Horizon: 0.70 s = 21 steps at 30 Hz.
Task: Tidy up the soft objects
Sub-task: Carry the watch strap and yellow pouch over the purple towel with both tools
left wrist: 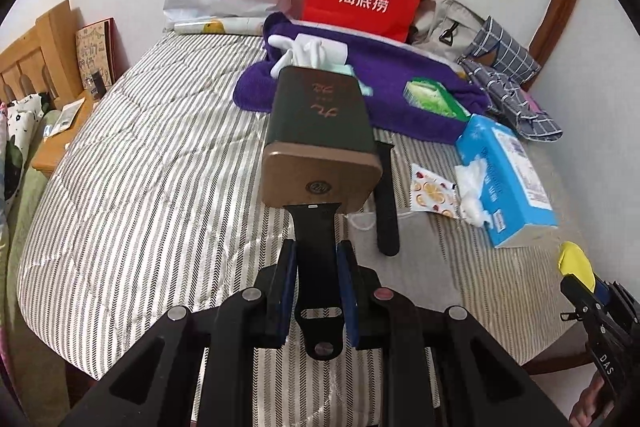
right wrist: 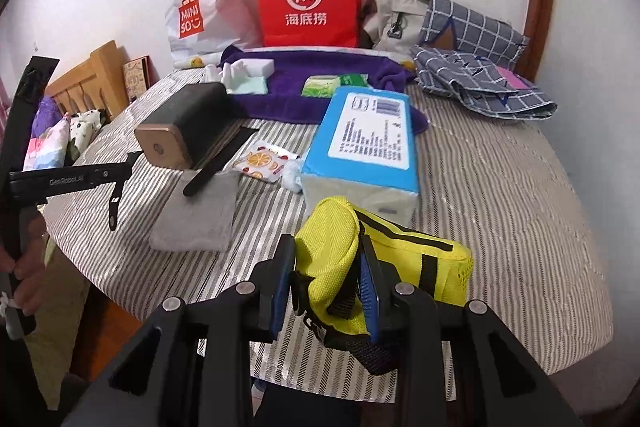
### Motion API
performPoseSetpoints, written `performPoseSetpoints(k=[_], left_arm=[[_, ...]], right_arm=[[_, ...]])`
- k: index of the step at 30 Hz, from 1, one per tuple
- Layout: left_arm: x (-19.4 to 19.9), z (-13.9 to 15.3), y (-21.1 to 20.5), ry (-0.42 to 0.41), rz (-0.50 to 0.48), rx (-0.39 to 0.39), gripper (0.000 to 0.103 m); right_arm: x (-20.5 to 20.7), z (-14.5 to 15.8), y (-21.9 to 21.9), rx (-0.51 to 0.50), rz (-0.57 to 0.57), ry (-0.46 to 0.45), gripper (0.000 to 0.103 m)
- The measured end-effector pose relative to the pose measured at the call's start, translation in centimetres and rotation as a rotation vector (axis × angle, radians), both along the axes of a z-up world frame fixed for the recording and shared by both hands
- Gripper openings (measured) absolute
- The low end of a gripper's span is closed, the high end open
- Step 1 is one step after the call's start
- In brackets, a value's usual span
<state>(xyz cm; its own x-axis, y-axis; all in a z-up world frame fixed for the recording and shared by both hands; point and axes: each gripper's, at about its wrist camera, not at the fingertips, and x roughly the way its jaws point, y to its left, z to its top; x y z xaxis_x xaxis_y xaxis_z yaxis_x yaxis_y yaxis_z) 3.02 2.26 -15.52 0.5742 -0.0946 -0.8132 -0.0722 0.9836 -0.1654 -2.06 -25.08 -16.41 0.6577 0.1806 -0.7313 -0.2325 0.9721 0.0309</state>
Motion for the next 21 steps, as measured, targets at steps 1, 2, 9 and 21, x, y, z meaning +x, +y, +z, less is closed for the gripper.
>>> performPoseSetpoints(k=[1,2,9,21], left_arm=[[-0.1,0.3,0.1,-0.004,0.0,0.0,0.02],[-0.1,0.6,0.1,-0.011,0.0,-0.002,0.02],[-0.5,2.7,0.0,-0.041,-0.006,-0.006,0.02],[-0.5,5.2,0.4,-0.072,-0.004,-0.014,0.02]], right_arm=[[-0.1,0.3,0.0,0.001,-0.002,-0.004,0.031],[-0.1,0.5,0.0,0.002,-0.003,-0.007,0.031],[-0.4,2.5,0.1,0.005,-0.003,-0.044,0.031],[0.3,5.2,0.2,0.018,-0.006,-0.086,0.031]])
